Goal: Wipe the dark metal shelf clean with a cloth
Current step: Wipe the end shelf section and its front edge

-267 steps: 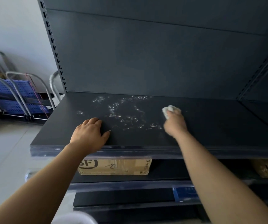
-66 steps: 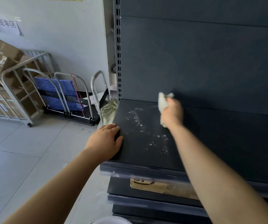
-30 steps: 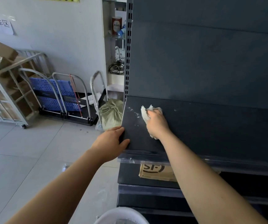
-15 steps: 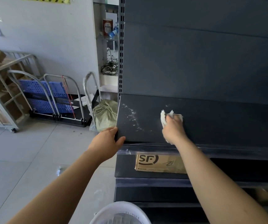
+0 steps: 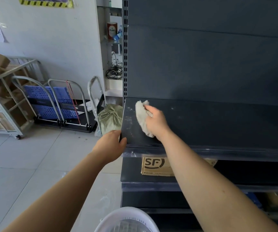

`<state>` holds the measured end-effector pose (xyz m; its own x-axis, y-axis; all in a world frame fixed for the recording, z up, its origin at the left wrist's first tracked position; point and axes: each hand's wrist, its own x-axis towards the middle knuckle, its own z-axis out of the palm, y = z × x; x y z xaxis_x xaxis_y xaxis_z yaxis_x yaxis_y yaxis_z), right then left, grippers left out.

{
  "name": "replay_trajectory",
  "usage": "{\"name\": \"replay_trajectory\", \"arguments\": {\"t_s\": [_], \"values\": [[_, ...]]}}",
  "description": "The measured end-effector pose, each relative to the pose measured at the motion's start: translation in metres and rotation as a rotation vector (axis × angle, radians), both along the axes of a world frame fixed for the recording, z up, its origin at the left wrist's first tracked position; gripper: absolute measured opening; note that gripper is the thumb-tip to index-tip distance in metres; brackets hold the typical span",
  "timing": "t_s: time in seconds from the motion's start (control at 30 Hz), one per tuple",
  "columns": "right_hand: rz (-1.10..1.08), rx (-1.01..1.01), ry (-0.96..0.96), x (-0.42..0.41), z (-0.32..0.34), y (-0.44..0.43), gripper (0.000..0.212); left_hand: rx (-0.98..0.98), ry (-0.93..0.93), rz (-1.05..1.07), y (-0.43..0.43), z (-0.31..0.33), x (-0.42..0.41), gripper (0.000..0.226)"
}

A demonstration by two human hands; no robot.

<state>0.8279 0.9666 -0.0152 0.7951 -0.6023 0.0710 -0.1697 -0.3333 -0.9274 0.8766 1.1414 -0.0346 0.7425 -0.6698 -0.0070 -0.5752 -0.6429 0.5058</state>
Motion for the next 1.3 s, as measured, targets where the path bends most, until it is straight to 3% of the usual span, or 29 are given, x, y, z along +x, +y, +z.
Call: {"name": "replay_trajectory", "arguments": {"t_s": [0.17,0.27,0.4,0.5,0.67,0.77,0.9,0.97,1.03,1.13,1.2,1.3], "values": [[-0.216,-0.19,0.078,-0.033,0.0,-0.068,0.052,-0.022,-0.024,-0.007,-0.018,0.004,0.005,0.024],[-0.401,-0.268,0.138,-0.045,-0.006,-0.112,0.048,0.001,-0.017,0.034,-0.033,0.003,0.009,0.026],[-0.515,-0.37,0.385,-0.048,-0.022,-0.151,0.04,0.04,0.007,0.113,-0.047,-0.004,0.013,0.037],[-0.402,-0.492,0.471,-0.029,-0.022,-0.152,0.039,0.041,-0.03,0.148,-0.05,-0.01,0.013,0.038],[-0.15,-0.657,0.429,0.029,-0.028,-0.125,0.035,0.063,-0.107,0.16,-0.049,-0.014,0.014,0.045],[0.04,-0.564,0.33,0.061,-0.03,-0.083,0.042,0.08,-0.111,0.156,-0.05,-0.011,0.015,0.046],[0.175,-0.209,0.106,0.078,-0.026,-0.052,0.048,0.066,-0.075,0.172,-0.055,-0.007,0.019,0.05],[0.05,-0.174,0.012,0.068,-0.021,-0.067,0.039,0.049,-0.068,0.176,-0.061,-0.007,0.02,0.049],[-0.16,-0.266,-0.036,0.052,-0.017,-0.103,0.028,0.024,-0.084,0.195,-0.068,-0.009,0.019,0.046],[-0.439,-0.436,0.187,0.022,-0.022,-0.182,0.035,-0.006,-0.126,0.234,-0.075,-0.015,0.018,0.04],[-0.558,-0.416,0.376,0.006,-0.028,-0.216,0.042,-0.021,-0.138,0.257,-0.076,-0.017,0.019,0.04],[-0.48,-0.441,0.464,0.013,-0.032,-0.218,0.044,-0.027,-0.166,0.272,-0.077,-0.017,0.019,0.043]]}}
